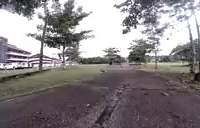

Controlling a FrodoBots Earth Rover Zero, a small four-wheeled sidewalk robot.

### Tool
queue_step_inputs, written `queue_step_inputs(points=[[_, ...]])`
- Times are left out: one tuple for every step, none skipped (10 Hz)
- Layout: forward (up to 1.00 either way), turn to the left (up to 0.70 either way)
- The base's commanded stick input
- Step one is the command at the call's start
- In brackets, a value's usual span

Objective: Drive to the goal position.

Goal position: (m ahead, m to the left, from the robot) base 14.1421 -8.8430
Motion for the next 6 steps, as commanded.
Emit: queue_step_inputs(points=[[0.7, 0.0], [0.7, 0.0], [0.7, 0.0], [0.7, 0.0], [0.7, 0.0], [0.7, 0.0]])
